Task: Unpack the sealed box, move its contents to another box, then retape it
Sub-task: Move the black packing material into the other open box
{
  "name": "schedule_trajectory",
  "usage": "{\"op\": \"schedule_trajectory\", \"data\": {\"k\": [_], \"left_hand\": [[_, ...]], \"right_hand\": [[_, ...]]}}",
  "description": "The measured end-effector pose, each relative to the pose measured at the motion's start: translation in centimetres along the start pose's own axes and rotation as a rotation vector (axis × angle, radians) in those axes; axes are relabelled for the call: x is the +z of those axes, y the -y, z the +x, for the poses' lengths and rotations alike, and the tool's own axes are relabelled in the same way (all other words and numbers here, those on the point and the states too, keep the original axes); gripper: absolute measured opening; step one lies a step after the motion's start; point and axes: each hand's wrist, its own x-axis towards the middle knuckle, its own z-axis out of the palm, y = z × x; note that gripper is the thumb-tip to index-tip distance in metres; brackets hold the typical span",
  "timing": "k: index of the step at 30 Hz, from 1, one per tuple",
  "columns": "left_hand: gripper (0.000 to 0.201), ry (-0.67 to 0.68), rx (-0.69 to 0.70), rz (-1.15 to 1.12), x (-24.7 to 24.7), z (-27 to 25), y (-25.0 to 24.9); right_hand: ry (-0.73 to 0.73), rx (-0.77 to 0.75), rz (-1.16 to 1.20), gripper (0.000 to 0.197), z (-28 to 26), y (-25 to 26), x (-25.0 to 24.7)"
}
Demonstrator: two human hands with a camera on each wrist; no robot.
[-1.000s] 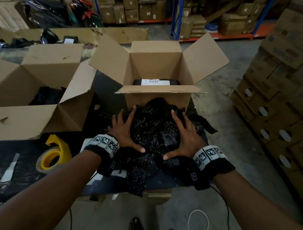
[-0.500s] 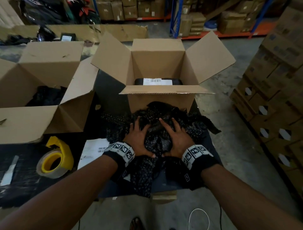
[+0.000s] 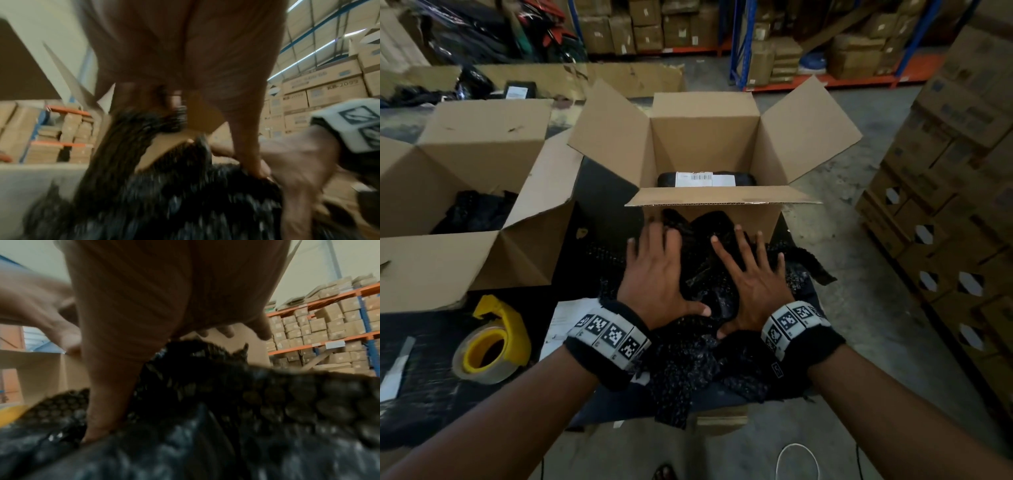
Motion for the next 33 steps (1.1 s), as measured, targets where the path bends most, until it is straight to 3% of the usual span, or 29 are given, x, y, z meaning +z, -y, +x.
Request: {"op": "schedule_trajectory", "data": {"k": [2,5,8,11,13,15,19,22,25,27,30,33], "left_hand": [[0.112,0.104,0.124,0.005,0.9,0.4,0.0],[0.125,0.353,0.033,-0.019,2.0,1.0,0.7],[0.133,0.233,-0.062,-0.085,1.6,1.0,1.3],[0.151,0.077,0.039,-0.137,1.2,0.6,1.4],[0.165,0.129,0.153,-0.136,1.7,0.5,0.9],[0.168,0.266,0.222,-0.094,2.8,0.7,0.3],[0.165,0.511,0.198,-0.035,5.9,0.9,0.4],[0.161,0.485,0.163,-0.027,6.2,0.9,0.7],[0.164,0.316,0.076,-0.061,4.3,0.7,1.3],[0.165,0.271,0.036,-0.068,3.2,0.7,1.6],[0.166,0.343,0.034,-0.035,3.3,1.1,1.8],[0.167,0.463,0.008,-0.071,5.1,1.2,2.0]], "right_hand": [[0.056,-0.019,-0.002,0.163,0.4,-0.1,0.4],[0.116,-0.027,0.075,0.162,0.6,-0.4,0.9],[0.080,-0.025,0.108,0.162,0.3,-0.5,0.8],[-0.005,-0.012,0.105,0.167,-0.3,-0.5,0.5],[-0.034,-0.010,0.100,0.169,-0.5,-0.4,0.2],[-0.023,-0.009,0.101,0.170,-0.4,-0.3,0.1],[0.097,-0.002,0.098,0.170,0.1,-0.3,0.9],[0.133,0.017,0.127,0.168,-0.1,-0.4,1.2],[-0.011,-0.006,0.163,0.167,-0.9,-0.3,-0.4],[-0.129,-0.082,0.143,0.165,-1.5,0.5,-1.7],[-0.175,-0.229,-0.005,0.156,-1.4,2.0,-2.1],[0.003,-0.133,-0.079,0.161,-0.1,1.4,0.0]]}}
